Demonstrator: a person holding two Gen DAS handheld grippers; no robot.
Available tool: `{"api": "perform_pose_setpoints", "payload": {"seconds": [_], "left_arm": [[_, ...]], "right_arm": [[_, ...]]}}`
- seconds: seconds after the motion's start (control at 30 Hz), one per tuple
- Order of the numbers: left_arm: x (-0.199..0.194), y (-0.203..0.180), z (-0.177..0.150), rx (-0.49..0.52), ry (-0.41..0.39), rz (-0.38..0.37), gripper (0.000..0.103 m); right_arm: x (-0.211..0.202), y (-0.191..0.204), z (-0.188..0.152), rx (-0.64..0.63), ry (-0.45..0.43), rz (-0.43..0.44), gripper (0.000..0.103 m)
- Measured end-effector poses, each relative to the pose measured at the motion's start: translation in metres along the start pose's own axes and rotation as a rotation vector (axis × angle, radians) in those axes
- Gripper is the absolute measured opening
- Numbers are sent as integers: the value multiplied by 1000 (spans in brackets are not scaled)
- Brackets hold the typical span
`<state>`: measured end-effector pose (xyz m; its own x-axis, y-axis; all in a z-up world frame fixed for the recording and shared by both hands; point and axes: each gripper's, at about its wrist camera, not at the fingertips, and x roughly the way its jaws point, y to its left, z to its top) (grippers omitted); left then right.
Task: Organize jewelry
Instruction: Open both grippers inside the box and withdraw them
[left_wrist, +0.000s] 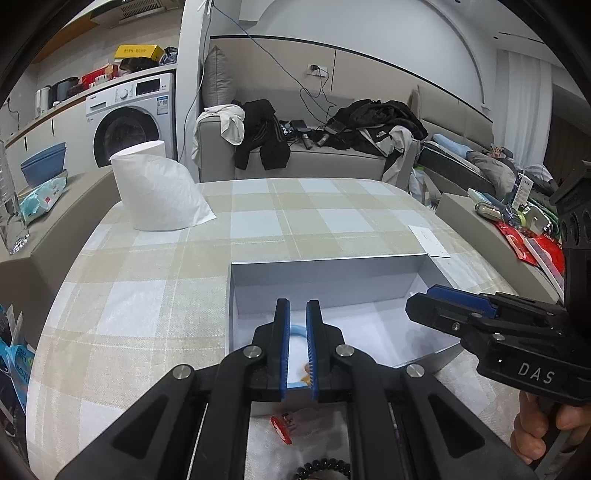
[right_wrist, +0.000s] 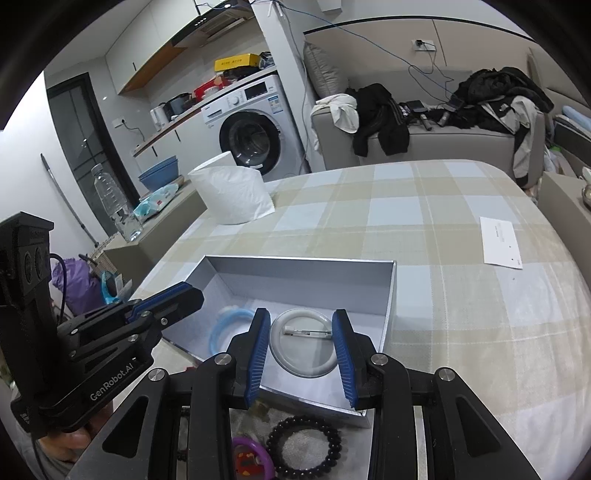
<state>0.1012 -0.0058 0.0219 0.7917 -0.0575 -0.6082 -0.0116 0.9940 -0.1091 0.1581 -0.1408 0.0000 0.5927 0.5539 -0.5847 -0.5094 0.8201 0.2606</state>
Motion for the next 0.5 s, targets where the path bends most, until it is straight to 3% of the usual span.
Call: {"api": "perform_pose_setpoints", "payload": {"seconds": [0.07,0.17,0.3,0.33,0.4,0.43,0.47,0.5], "left_arm": [[-2,-1,1,-1,3,-7,8],[-10,0,2,-6,-20,-26,26],[-23,-1,1,-4,-24,-34,59],[-25,-1,0,-1,-25,-29,69],[-32,0,-4,-1,-32,-16,78],[-33,2,-6,-5,-31,-13,84],[-35,3,-8,-12,-28,-12,87],[-37,5,-12,-19,-25,-10,94]], "right_arm": [[0,1,0,0,4,7,35],[-4,3,1,-8,-4,16,38],[-17,4,1,-17,-31,14,54],[-21,4,0,-22,-35,11,59],[-29,4,-2,-35,-46,-4,79],[-34,4,-5,-39,-55,-19,96],[-38,3,-7,-42,-61,-27,103],[-42,3,-10,-46,-67,-35,103]]}}
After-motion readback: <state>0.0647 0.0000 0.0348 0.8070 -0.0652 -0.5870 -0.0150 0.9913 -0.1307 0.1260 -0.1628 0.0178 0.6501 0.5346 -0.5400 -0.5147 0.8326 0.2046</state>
